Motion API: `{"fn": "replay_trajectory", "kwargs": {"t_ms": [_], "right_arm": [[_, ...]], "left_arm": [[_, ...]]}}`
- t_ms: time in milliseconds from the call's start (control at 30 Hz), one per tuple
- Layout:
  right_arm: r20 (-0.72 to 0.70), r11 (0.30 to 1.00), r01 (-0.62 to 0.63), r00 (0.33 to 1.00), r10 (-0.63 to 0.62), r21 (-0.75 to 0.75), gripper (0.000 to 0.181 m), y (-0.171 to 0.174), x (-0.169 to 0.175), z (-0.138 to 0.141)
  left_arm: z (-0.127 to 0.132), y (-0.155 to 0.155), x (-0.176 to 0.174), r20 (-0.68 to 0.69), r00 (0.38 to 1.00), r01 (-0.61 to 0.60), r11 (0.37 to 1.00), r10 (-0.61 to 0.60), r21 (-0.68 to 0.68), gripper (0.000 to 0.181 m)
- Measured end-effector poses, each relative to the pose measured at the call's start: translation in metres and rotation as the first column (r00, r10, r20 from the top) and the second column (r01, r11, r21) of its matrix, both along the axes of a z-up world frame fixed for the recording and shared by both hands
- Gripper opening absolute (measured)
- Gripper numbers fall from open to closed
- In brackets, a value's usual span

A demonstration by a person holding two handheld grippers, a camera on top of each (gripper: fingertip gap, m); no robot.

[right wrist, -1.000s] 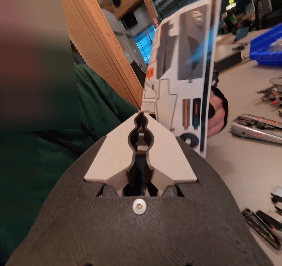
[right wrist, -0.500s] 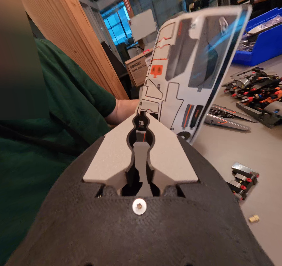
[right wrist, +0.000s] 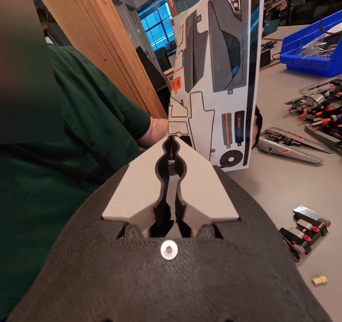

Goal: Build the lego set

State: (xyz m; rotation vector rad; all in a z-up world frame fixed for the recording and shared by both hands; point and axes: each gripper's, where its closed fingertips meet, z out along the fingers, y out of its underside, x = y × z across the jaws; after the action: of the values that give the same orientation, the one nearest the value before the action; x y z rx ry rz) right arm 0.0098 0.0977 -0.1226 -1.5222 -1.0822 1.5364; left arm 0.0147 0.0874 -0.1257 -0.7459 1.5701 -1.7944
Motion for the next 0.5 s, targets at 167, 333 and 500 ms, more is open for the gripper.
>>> {"fn": "replay_trajectory", "kwargs": {"t_ms": [167, 333, 500], "right_arm": [[-0.020, 0.999, 0.040, 0.999, -0.040, -0.007, 0.000, 0.009, 0.003, 0.000], [-0.022, 0.997, 0.075, 0.997, -0.075, 0.000, 0.000, 0.013, 0.008, 0.002], [0.011, 0.999, 0.042, 0.999, -0.041, -0.016, 0.013, 0.007, 0.007, -0.005]], "left_arm": [[0.000, 0.001, 0.000, -0.004, 1.000, -0.006, 1.000, 0.006, 0.001, 0.000], [0.000, 0.004, 0.000, -0.001, 1.000, -0.013, 1.000, 0.013, -0.015, 0.000], [-0.002, 0.004, 0.002, -0.011, 1.000, -0.019, 1.000, 0.019, -0.011, 0.000]]}}
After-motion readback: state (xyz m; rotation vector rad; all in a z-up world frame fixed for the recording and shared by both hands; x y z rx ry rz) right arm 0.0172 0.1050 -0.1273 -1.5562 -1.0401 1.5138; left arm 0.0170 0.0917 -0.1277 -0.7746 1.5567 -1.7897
